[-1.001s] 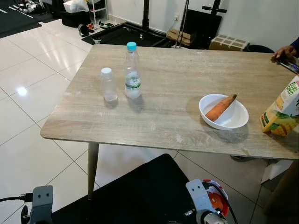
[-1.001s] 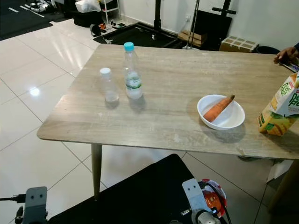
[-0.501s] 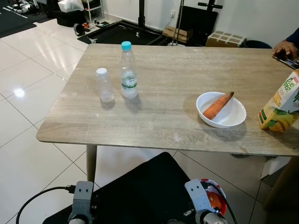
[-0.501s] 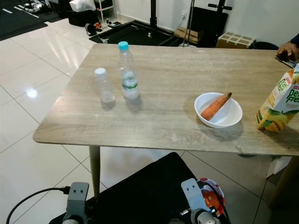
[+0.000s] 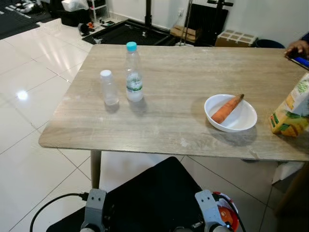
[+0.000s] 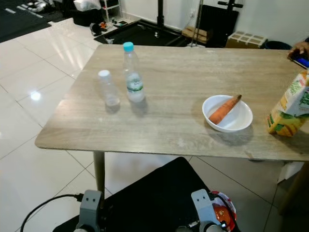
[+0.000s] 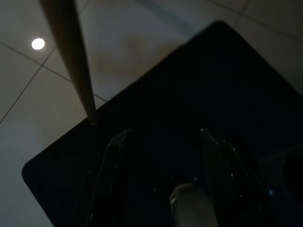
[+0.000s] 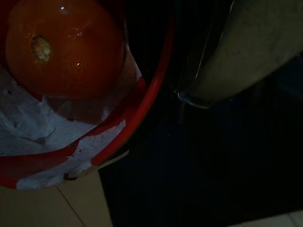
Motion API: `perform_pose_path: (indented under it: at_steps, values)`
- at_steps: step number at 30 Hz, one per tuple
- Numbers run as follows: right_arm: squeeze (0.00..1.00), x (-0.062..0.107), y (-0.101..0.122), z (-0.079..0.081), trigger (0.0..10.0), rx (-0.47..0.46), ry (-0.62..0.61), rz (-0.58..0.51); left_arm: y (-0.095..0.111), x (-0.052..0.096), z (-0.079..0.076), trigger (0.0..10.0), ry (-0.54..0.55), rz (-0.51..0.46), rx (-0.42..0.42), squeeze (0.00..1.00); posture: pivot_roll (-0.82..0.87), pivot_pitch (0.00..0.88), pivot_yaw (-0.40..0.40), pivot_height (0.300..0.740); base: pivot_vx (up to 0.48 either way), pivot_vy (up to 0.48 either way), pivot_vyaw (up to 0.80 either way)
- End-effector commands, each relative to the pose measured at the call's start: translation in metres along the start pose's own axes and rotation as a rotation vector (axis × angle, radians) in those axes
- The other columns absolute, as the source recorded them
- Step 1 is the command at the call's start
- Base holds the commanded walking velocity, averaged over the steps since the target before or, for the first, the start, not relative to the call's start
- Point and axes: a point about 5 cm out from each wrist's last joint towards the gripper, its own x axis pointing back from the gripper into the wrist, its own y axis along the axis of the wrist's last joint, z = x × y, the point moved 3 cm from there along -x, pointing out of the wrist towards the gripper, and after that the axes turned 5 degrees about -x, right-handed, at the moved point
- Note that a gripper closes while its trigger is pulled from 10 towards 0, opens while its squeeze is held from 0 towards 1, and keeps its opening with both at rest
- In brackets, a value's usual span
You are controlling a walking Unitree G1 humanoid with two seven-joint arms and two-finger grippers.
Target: Restocking fridge
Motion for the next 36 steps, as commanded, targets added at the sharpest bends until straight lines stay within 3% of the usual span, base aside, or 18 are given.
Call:
perform_pose_path:
  at_steps: [1, 15, 24, 28, 36]
  values:
    - [0.0, 0.003, -0.008, -0.003, 10.0, -0.011, -0.019, 0.015, -0.006, 0.002, 0.003, 10.0, 0.003, 0.029, -0.002, 0.0, -0.14, 0.126, 0.037, 0.74, 0.0, 0.0, -0.8]
    - [0.0, 0.005, -0.013, -0.009, 10.0, -0.045, -0.054, 0.013, -0.025, 0.005, 0.003, 10.0, -0.035, 0.162, -0.019, 0.0, -0.17, 0.096, 0.055, 0.74, 0.0, 0.0, -0.8]
    - [0.0, 0.005, -0.011, -0.013, 10.0, -0.048, -0.065, 0.014, -0.027, 0.003, -0.009, 10.0, -0.057, 0.197, -0.004, 0.0, -0.17, 0.081, 0.062, 0.74, 0.0, 0.0, -0.8]
    - [0.0, 0.004, -0.005, -0.021, 10.0, -0.116, -0.1, -0.01, -0.025, 0.0, -0.017, 10.0, -0.077, 0.201, -0.025, 0.0, -0.16, 0.08, 0.058, 0.74, 0.0, 0.0, -0.8]
    - [0.0, 0.005, -0.011, -0.02, 10.0, -0.111, -0.105, 0.016, -0.021, -0.005, -0.017, 10.0, -0.059, 0.212, -0.038, 0.0, -0.17, 0.08, 0.073, 0.74, 0.0, 0.0, -0.8]
